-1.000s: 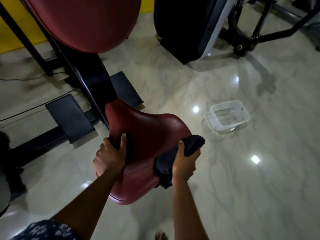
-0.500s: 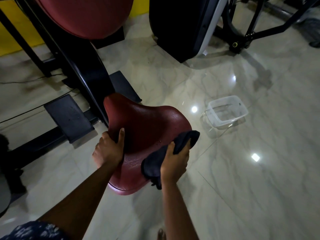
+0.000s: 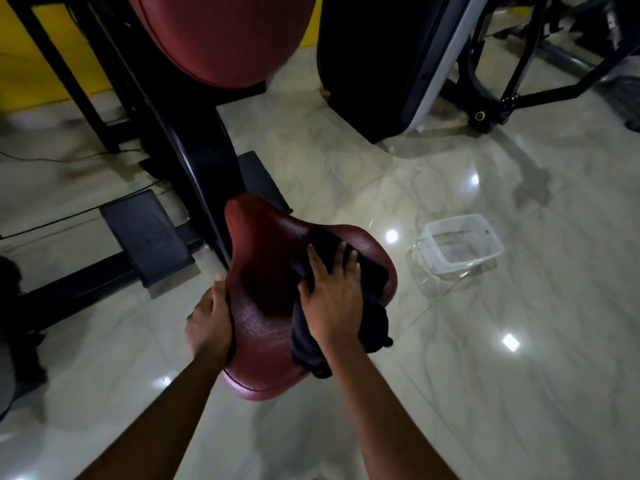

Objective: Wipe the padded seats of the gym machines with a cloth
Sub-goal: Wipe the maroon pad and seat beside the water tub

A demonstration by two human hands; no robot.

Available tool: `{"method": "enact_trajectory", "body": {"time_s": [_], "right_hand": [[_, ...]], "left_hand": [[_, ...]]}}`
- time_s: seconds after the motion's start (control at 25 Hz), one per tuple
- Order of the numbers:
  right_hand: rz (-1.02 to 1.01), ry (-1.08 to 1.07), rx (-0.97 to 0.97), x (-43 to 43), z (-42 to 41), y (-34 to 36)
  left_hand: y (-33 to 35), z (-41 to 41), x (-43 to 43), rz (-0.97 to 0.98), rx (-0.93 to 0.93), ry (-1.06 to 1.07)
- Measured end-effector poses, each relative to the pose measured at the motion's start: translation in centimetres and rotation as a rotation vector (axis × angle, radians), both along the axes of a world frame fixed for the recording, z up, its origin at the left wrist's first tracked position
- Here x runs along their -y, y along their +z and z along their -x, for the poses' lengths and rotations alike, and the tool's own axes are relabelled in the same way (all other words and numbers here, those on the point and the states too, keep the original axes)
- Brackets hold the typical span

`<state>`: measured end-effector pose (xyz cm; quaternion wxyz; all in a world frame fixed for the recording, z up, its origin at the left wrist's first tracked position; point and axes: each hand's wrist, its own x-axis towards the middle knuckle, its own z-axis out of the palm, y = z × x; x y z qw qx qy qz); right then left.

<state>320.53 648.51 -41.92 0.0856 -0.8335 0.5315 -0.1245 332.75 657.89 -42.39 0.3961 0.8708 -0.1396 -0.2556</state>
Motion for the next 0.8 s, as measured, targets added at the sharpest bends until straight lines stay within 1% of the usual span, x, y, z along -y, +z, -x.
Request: {"method": "enact_trajectory", "body": {"time_s": [0.08, 0.2, 0.24, 0.28, 0.32, 0.44, 0.48, 0.52, 0.64, 0.72, 0.8], "right_hand": [[0.053, 0.129, 0.019, -3.7, -0.9, -0.2], [0.053, 0.431, -0.008, -9.3, 0.8, -0.1], [0.054, 0.512, -0.051, -8.6, 1.2, 0.0], [0.108, 0.551, -0.098, -6.8, 0.8, 0.0], [0.156, 0.538, -0.116, -4.8, -0.2, 0.0], [0.170, 0.416, -0.008, -0.8, -5.5, 0.2], [0.149, 0.455, 0.007, -1.3, -7.0, 0.0], [0.135, 0.548, -0.018, -2.5, -7.8, -0.2], [0.141, 0.973, -0.175, -7.2, -6.3, 0.0], [0.164, 1.187, -0.262, -6.9, -5.2, 0.7], [0.122, 1.341, -0.261, -3.9, -6.7, 0.8]], "left_hand": [[0.3, -0.1, -0.1, 0.020, -0.036, 0.027], [0.4, -0.2, -0.8, 0.200, -0.178, 0.149], [0.3, -0.3, -1.2, 0.266, -0.233, 0.195], [0.2, -0.5, -1.6, 0.330, -0.278, 0.236], [-0.3, -0.8, -2.1, 0.374, -0.299, 0.273], [-1.4, -1.8, -3.9, 0.416, -0.350, 0.393], [-1.6, -2.1, -4.4, 0.421, -0.375, 0.436], [-1.9, -2.4, -4.8, 0.424, -0.395, 0.477], [-1.8, -3.3, -5.9, 0.443, -0.431, 0.586], [-1.9, -3.5, -6.2, 0.443, -0.443, 0.640], [-1.7, -3.1, -5.8, 0.429, -0.443, 0.658]]}}
